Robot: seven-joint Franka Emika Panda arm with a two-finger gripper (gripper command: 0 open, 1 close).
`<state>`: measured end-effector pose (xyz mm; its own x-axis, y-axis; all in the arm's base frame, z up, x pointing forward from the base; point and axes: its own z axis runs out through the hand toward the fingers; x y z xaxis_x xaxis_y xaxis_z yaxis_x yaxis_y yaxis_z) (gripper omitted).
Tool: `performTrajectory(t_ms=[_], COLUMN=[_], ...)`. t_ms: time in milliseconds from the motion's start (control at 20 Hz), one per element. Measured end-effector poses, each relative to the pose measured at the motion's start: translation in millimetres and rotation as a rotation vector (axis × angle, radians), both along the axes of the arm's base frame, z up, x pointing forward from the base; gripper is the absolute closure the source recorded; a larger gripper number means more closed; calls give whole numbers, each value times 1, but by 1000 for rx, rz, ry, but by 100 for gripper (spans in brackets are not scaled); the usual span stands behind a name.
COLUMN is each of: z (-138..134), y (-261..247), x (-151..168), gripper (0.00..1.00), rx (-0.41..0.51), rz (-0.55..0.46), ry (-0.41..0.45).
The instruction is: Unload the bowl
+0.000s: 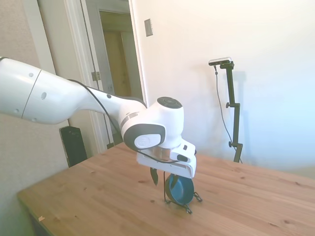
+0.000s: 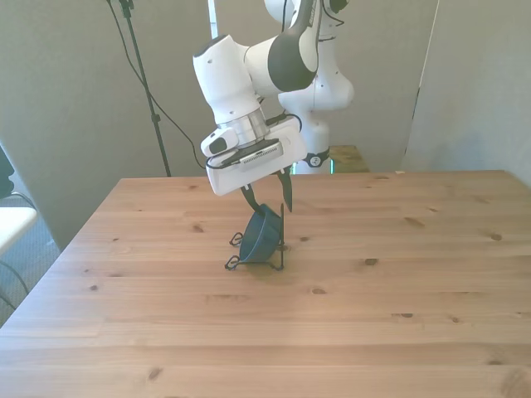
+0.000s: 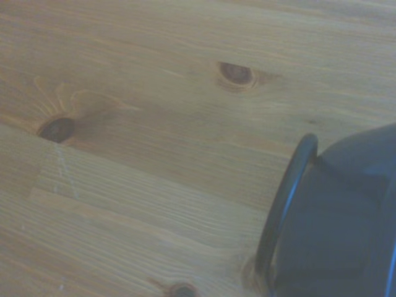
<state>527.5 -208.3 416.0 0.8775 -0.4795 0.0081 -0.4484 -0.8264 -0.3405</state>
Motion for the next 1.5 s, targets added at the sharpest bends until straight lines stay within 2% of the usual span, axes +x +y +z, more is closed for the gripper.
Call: performTrajectory(t_ms=[400,700,1100,1350,1500], z=[-11,-7,3,9,24], y=[-7,-10,-38,-69,-79], x=[17,24,21,6,-6], gripper=[100,100,100,100,100], rx=[24,62,99,122,131], rz=[24,61,41,19,23], ry=[49,85,52,21,-1])
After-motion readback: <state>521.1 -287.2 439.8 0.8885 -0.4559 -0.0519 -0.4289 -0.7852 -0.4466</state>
